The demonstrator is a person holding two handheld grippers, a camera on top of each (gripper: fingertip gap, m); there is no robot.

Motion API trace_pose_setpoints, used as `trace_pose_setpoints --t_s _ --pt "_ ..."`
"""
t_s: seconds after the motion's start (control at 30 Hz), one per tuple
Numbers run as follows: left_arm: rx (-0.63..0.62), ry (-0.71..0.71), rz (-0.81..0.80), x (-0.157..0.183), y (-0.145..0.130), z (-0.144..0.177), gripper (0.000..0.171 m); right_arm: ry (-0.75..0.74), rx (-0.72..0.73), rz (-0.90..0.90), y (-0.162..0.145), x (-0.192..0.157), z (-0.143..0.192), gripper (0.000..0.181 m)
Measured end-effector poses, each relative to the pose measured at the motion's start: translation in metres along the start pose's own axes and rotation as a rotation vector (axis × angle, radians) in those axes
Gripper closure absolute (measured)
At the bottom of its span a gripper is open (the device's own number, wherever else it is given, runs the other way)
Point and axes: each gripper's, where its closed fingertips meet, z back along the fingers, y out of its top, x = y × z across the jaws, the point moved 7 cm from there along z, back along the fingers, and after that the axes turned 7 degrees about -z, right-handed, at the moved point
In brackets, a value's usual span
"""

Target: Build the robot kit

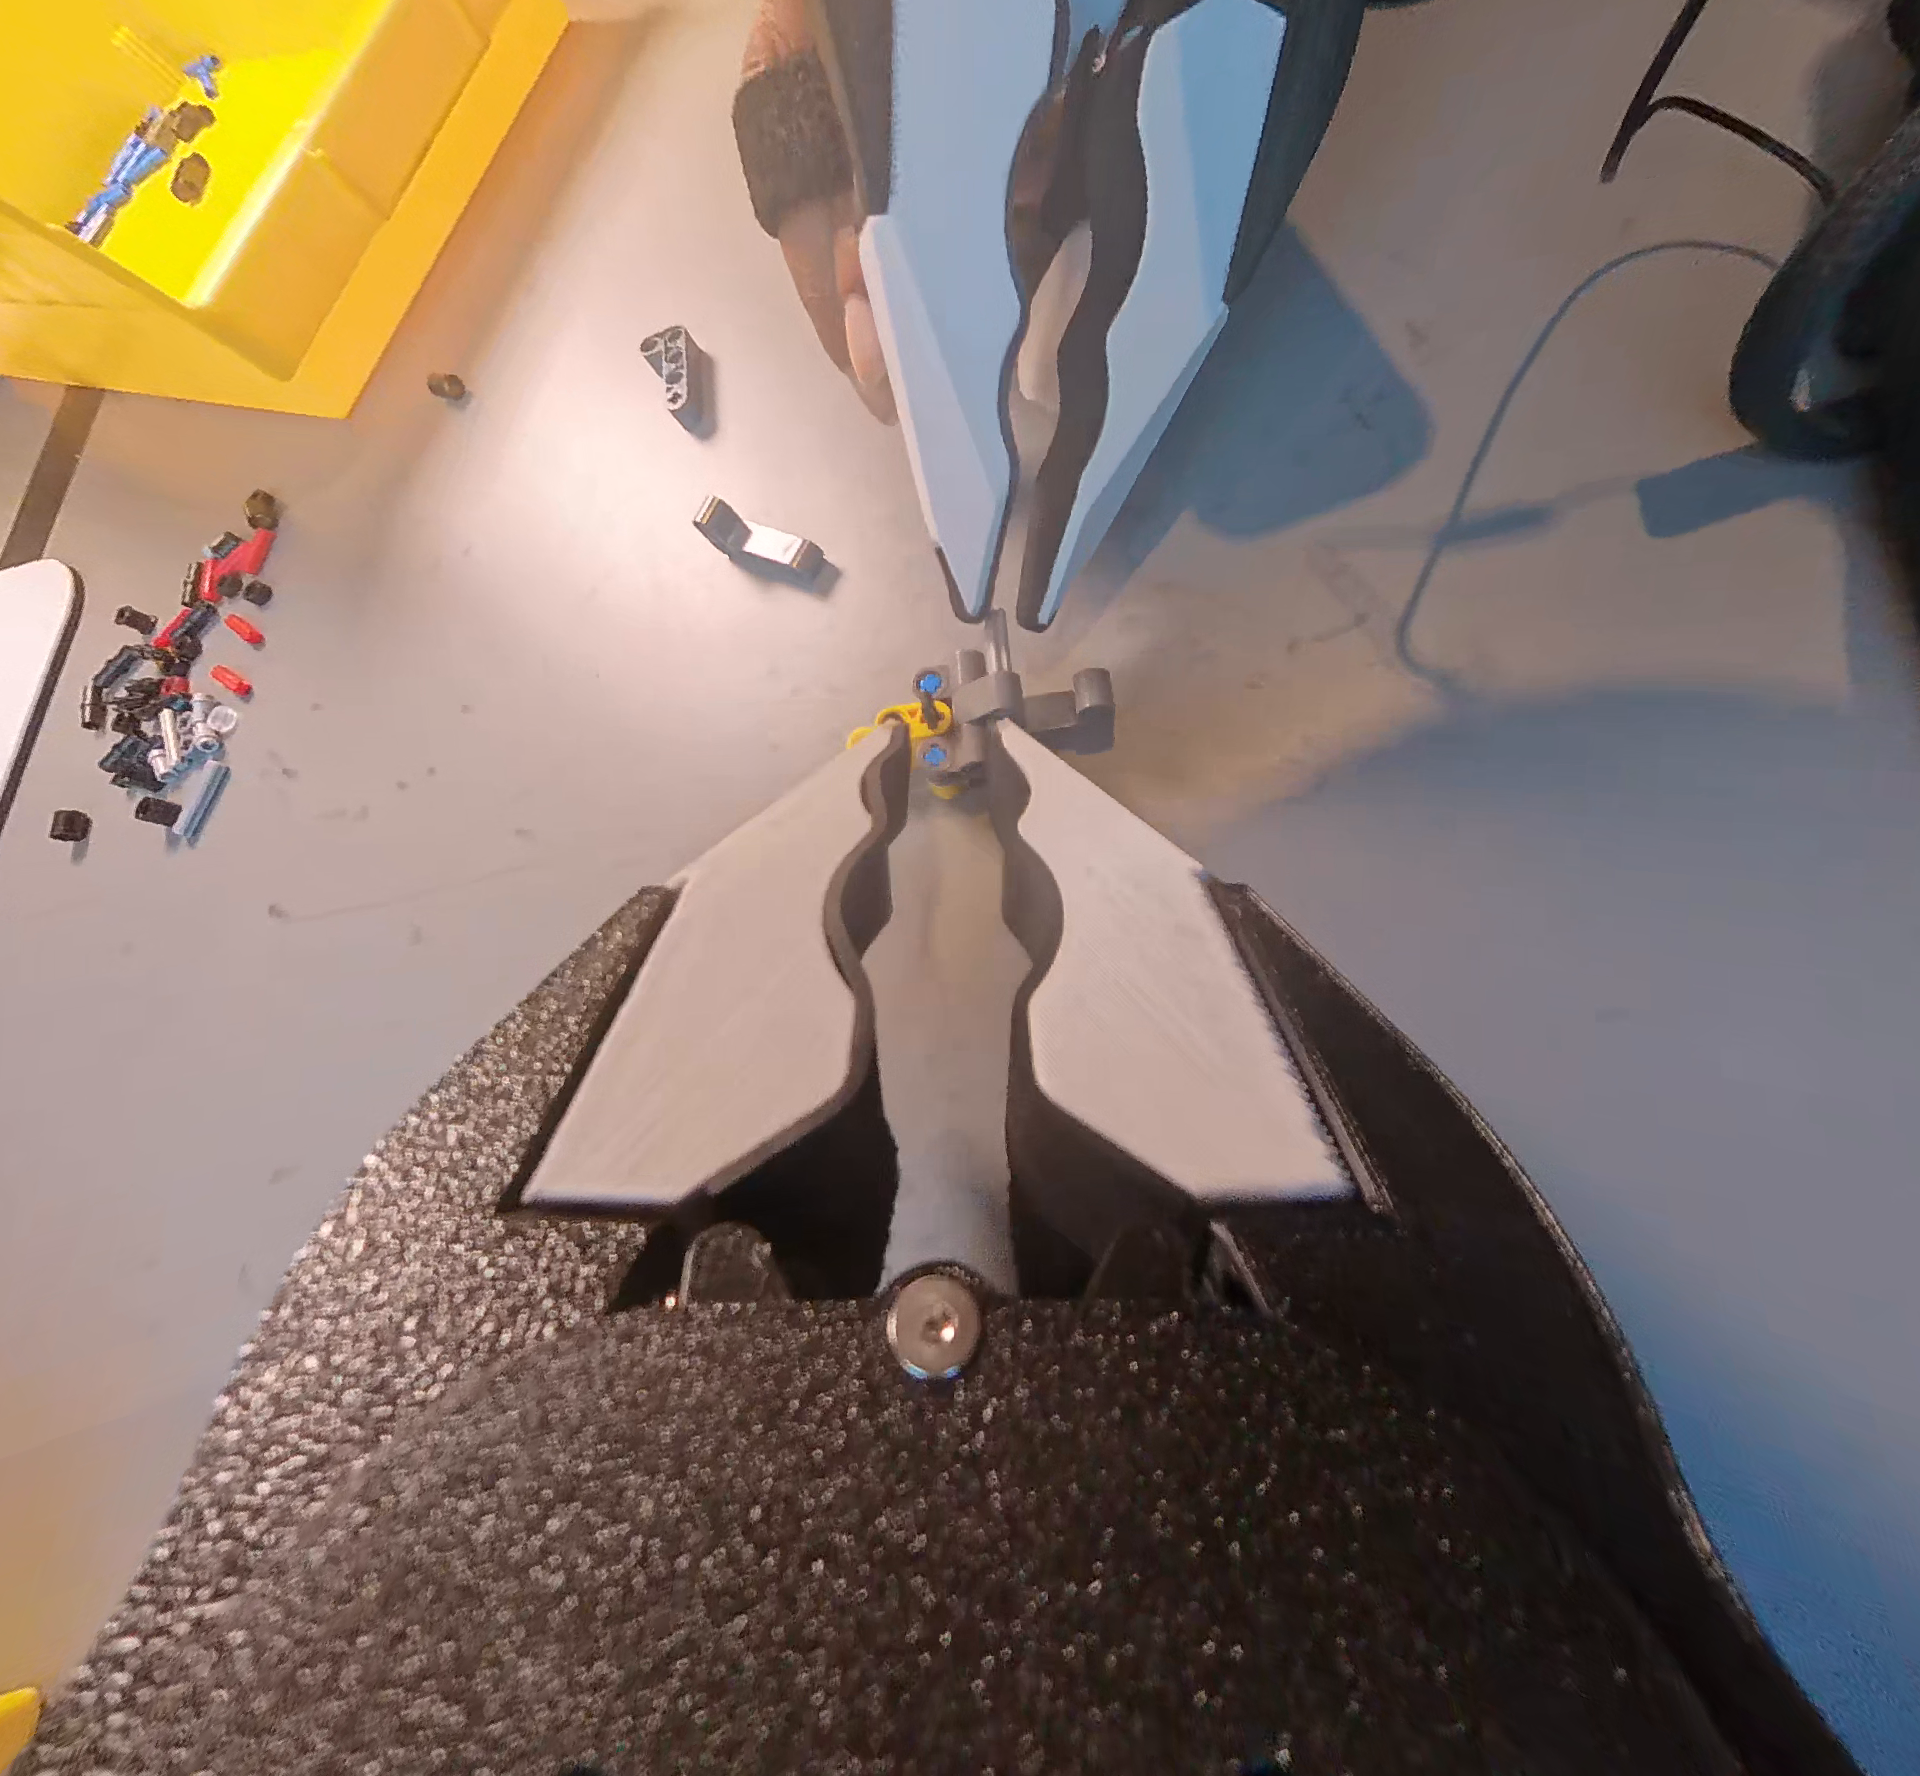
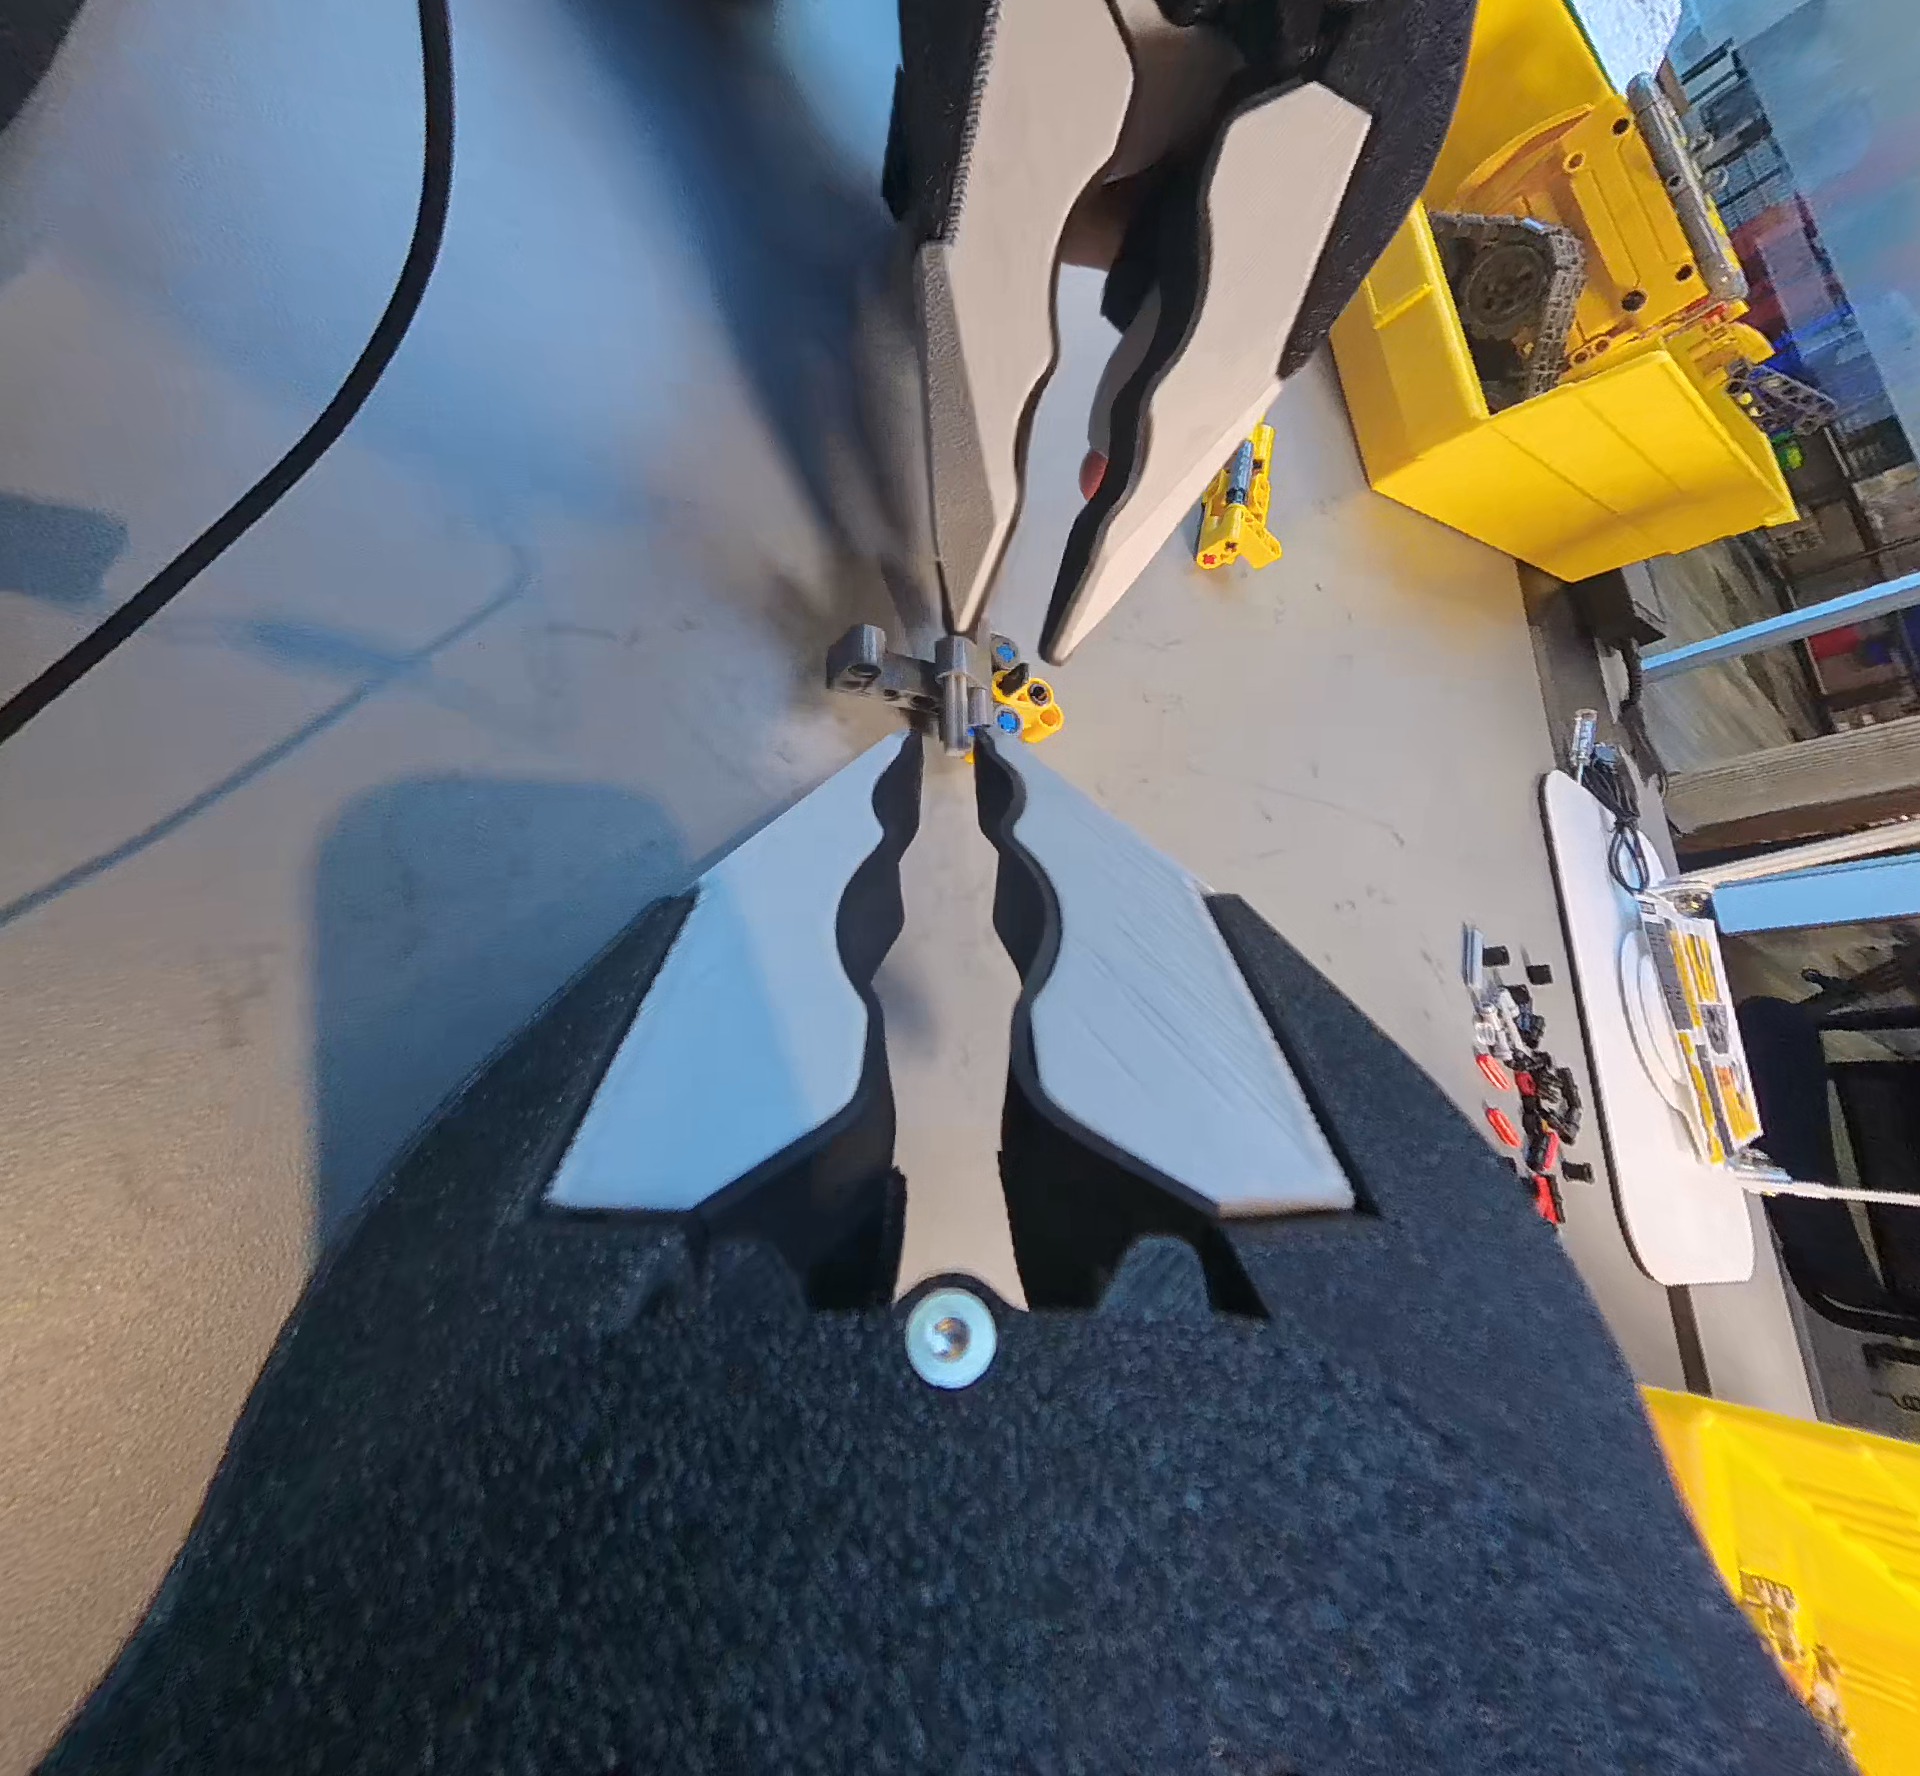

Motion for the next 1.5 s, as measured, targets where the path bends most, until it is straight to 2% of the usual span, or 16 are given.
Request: trace_pose_setpoints --t_s 0.1,0.6,0.97,1.17,1.37,1.5 --pt "-0.008 -0.016 -0.007 0.002 -0.002 -0.001 0.162 0.004 0.011 0.006 0.001 -0.001 -0.001 0.177" --pt "-0.049 -0.003 -0.035 0.006 0.001 -0.003 0.167 0.018 0.023 -0.034 0.002 -0.003 -0.002 0.179" --pt "-0.056 0.026 0.045 0.007 0.001 -0.004 0.168 -0.006 0.003 -0.067 0.003 -0.005 -0.003 0.179" --pt "-0.029 -0.016 0.153 0.004 0.0 -0.003 0.169 -0.001 0.009 -0.084 0.002 -0.003 -0.004 0.18" --pt "0.081 -0.118 0.395 -0.01 -0.005 0.004 0.166 0.047 0.058 -0.227 0.003 0.012 -0.001 0.179" --pt "0.228 -0.147 0.5 -0.018 0.0 0.017 0.143 0.021 0.107 -0.287 0.005 0.021 0.004 0.179"
